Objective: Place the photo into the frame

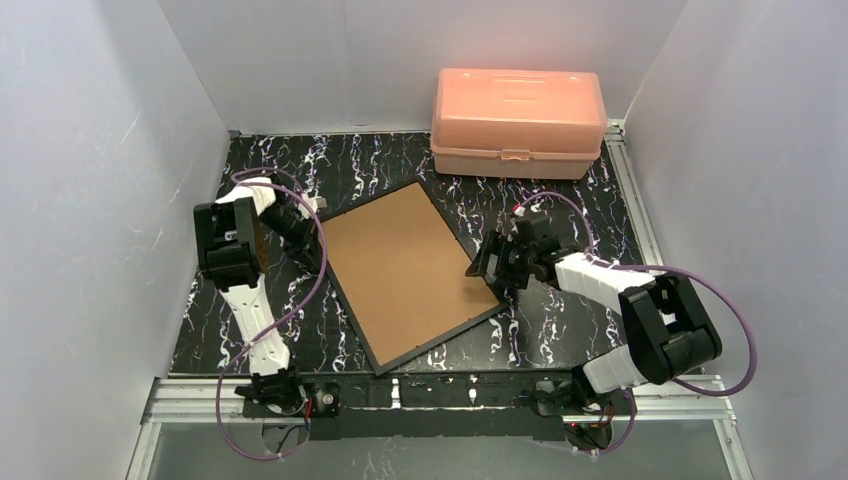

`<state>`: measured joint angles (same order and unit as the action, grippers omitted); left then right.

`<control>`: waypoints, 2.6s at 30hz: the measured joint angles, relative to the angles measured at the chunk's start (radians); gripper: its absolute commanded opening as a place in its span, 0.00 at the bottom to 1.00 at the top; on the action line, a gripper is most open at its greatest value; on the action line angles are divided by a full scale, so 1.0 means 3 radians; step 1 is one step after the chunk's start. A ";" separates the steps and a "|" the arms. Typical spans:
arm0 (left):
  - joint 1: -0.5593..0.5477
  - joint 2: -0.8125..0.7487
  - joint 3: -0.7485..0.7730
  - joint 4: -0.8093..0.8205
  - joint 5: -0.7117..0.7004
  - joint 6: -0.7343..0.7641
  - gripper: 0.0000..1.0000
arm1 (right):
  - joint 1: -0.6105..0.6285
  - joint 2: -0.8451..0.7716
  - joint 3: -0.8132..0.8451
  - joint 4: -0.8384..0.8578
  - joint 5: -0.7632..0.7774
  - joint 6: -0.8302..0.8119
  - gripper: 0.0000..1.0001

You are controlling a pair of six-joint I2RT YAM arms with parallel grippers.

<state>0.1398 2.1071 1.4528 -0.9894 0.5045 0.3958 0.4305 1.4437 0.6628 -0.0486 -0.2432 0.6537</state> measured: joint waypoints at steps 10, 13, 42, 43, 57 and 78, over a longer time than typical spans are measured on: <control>-0.0005 0.0388 0.0729 0.0003 0.0066 -0.0151 0.01 | 0.0446 0.0075 -0.0004 0.0170 -0.0023 0.0327 0.95; -0.0004 0.0408 0.0779 -0.0008 0.0066 -0.0163 0.10 | 0.0462 0.0080 0.0011 0.0153 -0.0001 0.0342 0.96; 0.0095 -0.0580 -0.0852 0.0816 0.0760 -0.1012 0.09 | 0.0352 0.0882 0.0973 -0.0102 0.0295 -0.0034 0.96; 0.0095 -0.0585 -0.0863 0.0858 0.0767 -0.1035 0.09 | 0.0352 0.0882 0.0973 -0.0102 0.0298 -0.0038 0.96; 0.0090 -0.0587 -0.0942 0.1066 0.0838 -0.1083 0.07 | 0.0352 0.0882 0.0970 -0.0102 0.0304 -0.0034 0.95; 0.0287 -0.0924 -0.0991 0.0853 0.0985 -0.0881 0.07 | 0.0352 0.0880 0.0956 -0.0083 0.0304 -0.0013 0.95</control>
<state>0.2260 1.8297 1.1557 -0.7334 0.8001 0.1314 0.5362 1.7077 0.9497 -0.0734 -0.1520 0.6498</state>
